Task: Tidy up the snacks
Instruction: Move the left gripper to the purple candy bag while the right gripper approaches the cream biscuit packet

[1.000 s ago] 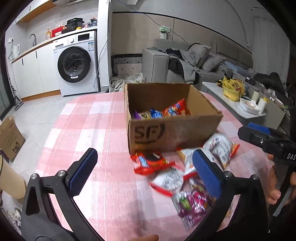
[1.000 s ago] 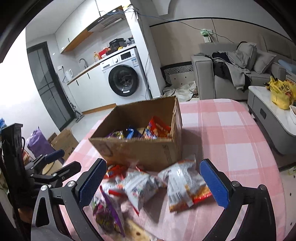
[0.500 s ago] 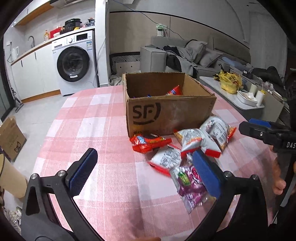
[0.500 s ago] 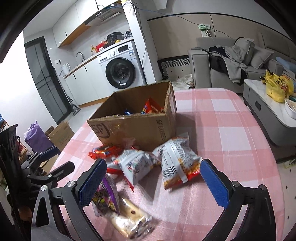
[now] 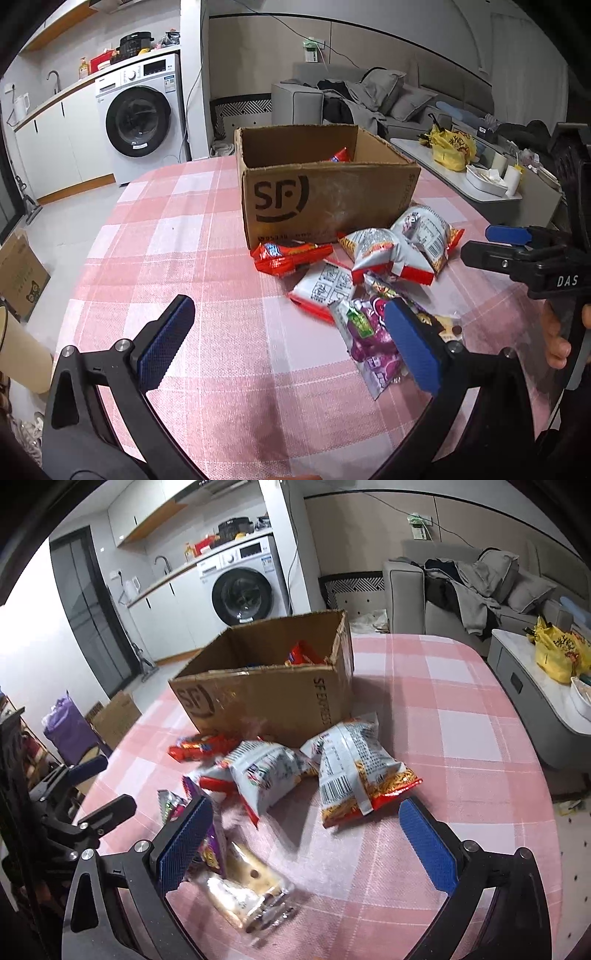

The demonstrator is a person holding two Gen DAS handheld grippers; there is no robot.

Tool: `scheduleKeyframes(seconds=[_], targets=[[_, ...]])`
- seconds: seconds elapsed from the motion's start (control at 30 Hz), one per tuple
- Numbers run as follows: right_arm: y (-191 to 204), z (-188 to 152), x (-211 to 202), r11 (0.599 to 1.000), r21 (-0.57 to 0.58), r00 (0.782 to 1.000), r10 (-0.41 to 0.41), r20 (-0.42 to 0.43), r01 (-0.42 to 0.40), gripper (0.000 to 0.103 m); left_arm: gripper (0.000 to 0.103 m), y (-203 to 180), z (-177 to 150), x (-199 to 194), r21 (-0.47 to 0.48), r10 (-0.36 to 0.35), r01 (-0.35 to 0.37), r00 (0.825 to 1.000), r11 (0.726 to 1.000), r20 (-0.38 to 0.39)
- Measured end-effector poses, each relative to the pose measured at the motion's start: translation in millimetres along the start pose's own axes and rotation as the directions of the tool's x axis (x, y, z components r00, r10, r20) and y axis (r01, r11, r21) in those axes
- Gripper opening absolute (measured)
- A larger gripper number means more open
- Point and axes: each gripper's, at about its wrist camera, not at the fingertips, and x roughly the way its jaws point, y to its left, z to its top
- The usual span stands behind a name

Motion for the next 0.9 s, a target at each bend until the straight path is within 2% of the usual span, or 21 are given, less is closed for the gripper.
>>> scheduleKeyframes(seconds=[0.13,0.27,0.4,0.5,0.73,0.9], targets=[[2,-7,11,0.999,-0.030,0.998,-0.038,-0.056,0.036,0.103,0.102,-2,-2,6,0.022,0.001,0.000,0.999,1.000,-0.032],[2,-18,21,0.998,-0.052,0.993,-0.032,-0.113,0.027,0.103,0.102,-6,-5,10,0.042,-0.002,0.004,0.999,0.999,-0.053],[11,-32,30,0.991,-0.124,0.984,-0.069,-0.166,0.048,0.103,0.102,-7,-6,13,0.047,-0.008,0.011,0.998,0.999,-0.059],[22,-39,35,0.982,-0.183,0.978,-0.073,-0.193,0.037,0.103,0.102,-6,-7,16,0.044,-0.007,0.010,0.998,0.999,-0.067],[34,-46,34,0.975,-0.219,0.978,-0.010,-0.209,-0.037,0.103,0.102,-2,-8,18,0.035,-0.001,0.003,0.998,0.999,-0.069],[42,-54,43,0.967,-0.248,0.968,-0.001,-0.250,-0.063,0.103,0.102,-4,-10,25,0.046,-0.002,0.006,0.996,0.999,-0.090]])
